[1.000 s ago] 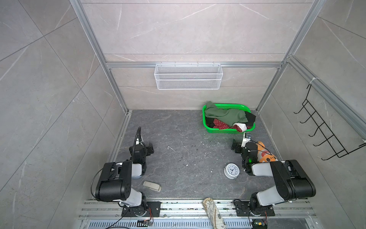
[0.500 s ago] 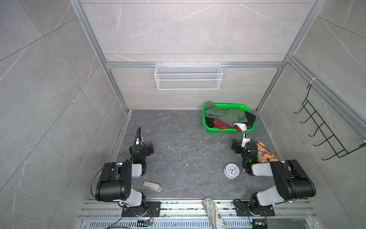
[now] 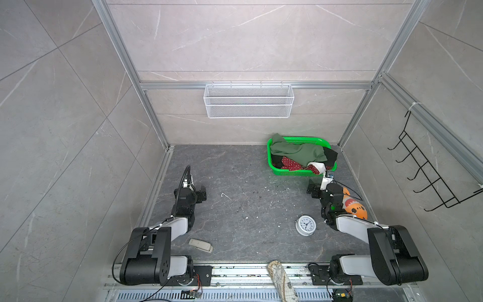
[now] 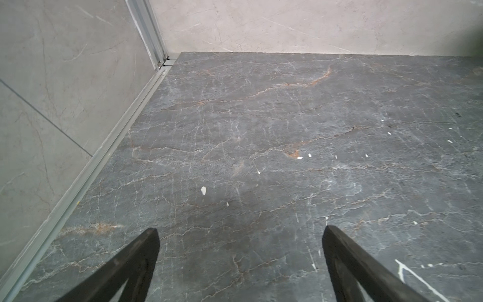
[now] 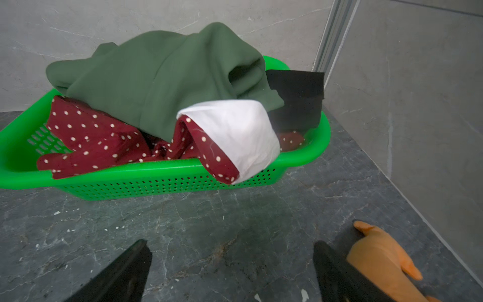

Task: Fold and stack skirts
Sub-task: Pick up the skirt from the basket.

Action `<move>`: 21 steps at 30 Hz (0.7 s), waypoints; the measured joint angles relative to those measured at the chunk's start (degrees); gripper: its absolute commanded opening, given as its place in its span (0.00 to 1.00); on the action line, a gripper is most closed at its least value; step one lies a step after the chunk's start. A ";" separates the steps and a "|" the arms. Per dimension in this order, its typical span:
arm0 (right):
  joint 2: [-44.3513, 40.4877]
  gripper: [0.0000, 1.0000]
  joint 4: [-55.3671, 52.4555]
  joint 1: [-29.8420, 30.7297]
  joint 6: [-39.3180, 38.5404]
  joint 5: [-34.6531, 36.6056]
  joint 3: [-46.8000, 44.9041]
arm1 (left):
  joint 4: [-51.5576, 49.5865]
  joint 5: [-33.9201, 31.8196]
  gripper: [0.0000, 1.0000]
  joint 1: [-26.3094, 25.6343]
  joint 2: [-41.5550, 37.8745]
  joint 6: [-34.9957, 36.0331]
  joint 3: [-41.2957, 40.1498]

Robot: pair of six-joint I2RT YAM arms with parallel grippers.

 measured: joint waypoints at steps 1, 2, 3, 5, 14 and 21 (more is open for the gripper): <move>-0.79 0.99 -1.53 0.52 0.00 0.28 0.50 | -1.90 -0.63 1.00 -0.90 -0.57 -0.02 0.98; -1.64 1.00 -3.32 1.01 0.04 0.52 1.01 | -4.00 -1.66 1.00 -2.01 -1.25 -0.07 2.03; -2.29 1.00 -4.90 1.38 0.07 0.83 1.49 | -5.97 -2.10 1.00 -2.99 -1.90 -0.11 2.93; -3.69 1.00 -9.16 2.10 0.09 1.90 3.19 | -11.13 -3.65 1.00 -6.10 -3.63 -0.17 5.22; -7.23 1.00 -26.36 3.39 3.76 5.27 15.45 | -24.20 -7.23 1.00 -17.11 -8.39 -3.21 13.31; -1.29 0.98 -41.18 3.61 7.91 7.43 31.71 | -27.61 -5.92 1.00 -19.71 -8.33 -9.11 14.88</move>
